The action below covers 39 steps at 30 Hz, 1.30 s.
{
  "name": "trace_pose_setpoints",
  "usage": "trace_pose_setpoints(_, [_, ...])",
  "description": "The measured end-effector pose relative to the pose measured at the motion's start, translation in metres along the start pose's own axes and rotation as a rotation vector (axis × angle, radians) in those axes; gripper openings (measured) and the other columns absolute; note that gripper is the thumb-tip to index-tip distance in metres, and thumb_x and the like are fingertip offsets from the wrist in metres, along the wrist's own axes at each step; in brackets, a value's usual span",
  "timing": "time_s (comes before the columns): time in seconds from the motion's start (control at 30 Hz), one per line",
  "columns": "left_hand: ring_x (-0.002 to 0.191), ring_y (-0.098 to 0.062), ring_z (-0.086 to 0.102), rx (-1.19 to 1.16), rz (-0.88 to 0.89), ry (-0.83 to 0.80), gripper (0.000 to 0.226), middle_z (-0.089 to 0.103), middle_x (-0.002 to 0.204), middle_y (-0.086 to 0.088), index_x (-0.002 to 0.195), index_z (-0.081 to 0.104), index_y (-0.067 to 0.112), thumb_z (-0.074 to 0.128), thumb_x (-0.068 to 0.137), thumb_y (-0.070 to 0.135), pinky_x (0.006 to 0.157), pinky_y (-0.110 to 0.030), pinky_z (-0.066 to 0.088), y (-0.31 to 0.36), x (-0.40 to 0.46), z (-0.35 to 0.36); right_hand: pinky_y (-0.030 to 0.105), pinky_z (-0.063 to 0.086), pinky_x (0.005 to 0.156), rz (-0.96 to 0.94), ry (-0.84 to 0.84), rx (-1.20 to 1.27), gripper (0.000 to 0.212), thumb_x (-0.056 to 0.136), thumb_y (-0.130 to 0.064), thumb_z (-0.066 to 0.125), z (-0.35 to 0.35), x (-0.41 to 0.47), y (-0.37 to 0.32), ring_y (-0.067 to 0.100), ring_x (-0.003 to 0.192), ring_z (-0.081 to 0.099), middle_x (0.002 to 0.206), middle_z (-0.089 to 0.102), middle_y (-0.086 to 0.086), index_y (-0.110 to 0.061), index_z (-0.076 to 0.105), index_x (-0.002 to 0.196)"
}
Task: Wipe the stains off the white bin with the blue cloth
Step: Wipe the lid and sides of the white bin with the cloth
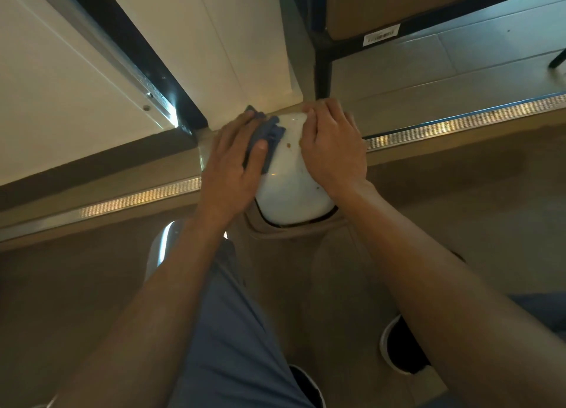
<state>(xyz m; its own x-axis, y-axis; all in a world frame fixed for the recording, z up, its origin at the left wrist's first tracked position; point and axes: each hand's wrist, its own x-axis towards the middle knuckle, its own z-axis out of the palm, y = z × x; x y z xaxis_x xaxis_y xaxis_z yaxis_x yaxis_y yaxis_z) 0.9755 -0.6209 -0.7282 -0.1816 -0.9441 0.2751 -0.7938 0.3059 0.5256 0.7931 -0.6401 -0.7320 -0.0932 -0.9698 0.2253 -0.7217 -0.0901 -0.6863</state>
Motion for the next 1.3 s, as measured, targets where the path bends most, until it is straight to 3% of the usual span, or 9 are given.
trace_pose_setpoints(0.17, [0.11,-0.027,0.06,0.004,-0.424,-0.046,0.042,0.064,0.117,-0.006,0.126,0.059,0.024,0.031,0.104,0.047,0.086,-0.039,0.044,0.013,0.043,0.006,0.031,0.044,0.081,0.01,-0.009,0.002,0.033,0.105,-0.03,0.033,0.0,0.001,0.0,0.019,0.113,0.055,0.125,0.056,-0.001,-0.019,0.059,0.122])
trace_pose_setpoints(0.37, [0.145,-0.022,0.036,0.02,-0.06,0.089,0.039,0.041,0.156,-0.006,0.147,0.046,0.024,0.041,0.109,0.027,0.12,-0.037,0.029,0.022,-0.018,0.01,0.037,0.051,0.079,-0.003,0.011,0.014,0.033,0.104,-0.029,0.034,0.0,0.001,-0.001,0.021,0.107,0.057,0.122,0.058,0.002,-0.017,0.06,0.119])
trace_pose_setpoints(0.5, [0.141,-0.015,0.041,-0.105,-0.238,0.055,0.042,0.041,0.156,-0.002,0.148,0.045,0.028,0.037,0.109,0.039,0.109,-0.02,0.034,0.01,-0.018,0.004,0.036,0.051,0.08,-0.012,-0.016,0.002,0.032,0.105,-0.03,0.034,-0.001,0.0,0.001,0.02,0.109,0.056,0.124,0.056,0.001,-0.017,0.059,0.121])
trace_pose_setpoints(0.6, [0.121,-0.023,0.056,-0.037,-0.463,0.029,0.044,0.061,0.132,-0.005,0.14,0.054,0.027,0.033,0.105,0.044,0.095,-0.035,0.043,0.02,0.027,0.007,0.034,0.048,0.079,-0.009,-0.02,0.004,0.033,0.105,-0.029,0.033,-0.002,0.001,0.0,0.021,0.109,0.056,0.124,0.056,0.001,-0.017,0.059,0.121])
trace_pose_setpoints(0.8, [0.147,-0.019,0.032,0.018,-0.077,0.016,0.041,0.037,0.159,-0.001,0.15,0.043,0.026,0.039,0.109,0.033,0.12,-0.033,0.027,0.02,-0.016,0.005,0.036,0.049,0.078,0.003,0.003,0.026,0.032,0.104,-0.027,0.035,-0.003,0.0,-0.001,0.021,0.107,0.057,0.123,0.057,0.002,-0.016,0.06,0.12])
trace_pose_setpoints(0.87, [0.147,-0.013,0.032,-0.097,-0.148,0.013,0.043,0.032,0.162,0.001,0.152,0.039,0.028,0.037,0.11,0.035,0.115,-0.026,0.029,0.009,-0.025,-0.001,0.035,0.048,0.077,-0.007,-0.004,0.025,0.032,0.104,-0.029,0.035,-0.003,-0.001,-0.001,0.021,0.106,0.056,0.123,0.057,0.001,-0.017,0.06,0.121])
trace_pose_setpoints(1.0, [0.125,-0.018,0.051,-0.143,-0.413,0.037,0.042,0.057,0.136,-0.003,0.144,0.05,0.025,0.034,0.108,0.039,0.099,-0.03,0.039,0.013,0.016,0.005,0.03,0.04,0.076,0.002,-0.012,0.015,0.032,0.105,-0.029,0.034,-0.001,0.0,0.0,0.02,0.107,0.055,0.124,0.056,0.001,-0.017,0.06,0.12])
trace_pose_setpoints(1.2, [0.15,-0.027,0.026,0.017,-0.11,0.066,0.042,0.029,0.162,-0.007,0.151,0.041,0.021,0.04,0.109,0.027,0.121,-0.049,0.028,0.025,-0.031,0.017,0.032,0.042,0.076,0.004,-0.001,0.016,0.032,0.104,-0.027,0.034,-0.002,0.0,-0.001,0.022,0.108,0.056,0.124,0.057,0.003,-0.015,0.06,0.119])
trace_pose_setpoints(1.3, [0.148,-0.023,0.032,-0.059,-0.124,0.069,0.041,0.031,0.162,-0.005,0.149,0.044,0.024,0.039,0.109,0.031,0.12,-0.041,0.032,0.013,-0.033,0.008,0.032,0.042,0.077,-0.017,-0.009,0.018,0.032,0.104,-0.028,0.034,-0.002,-0.001,0.001,0.022,0.108,0.056,0.124,0.057,0.004,-0.015,0.059,0.119])
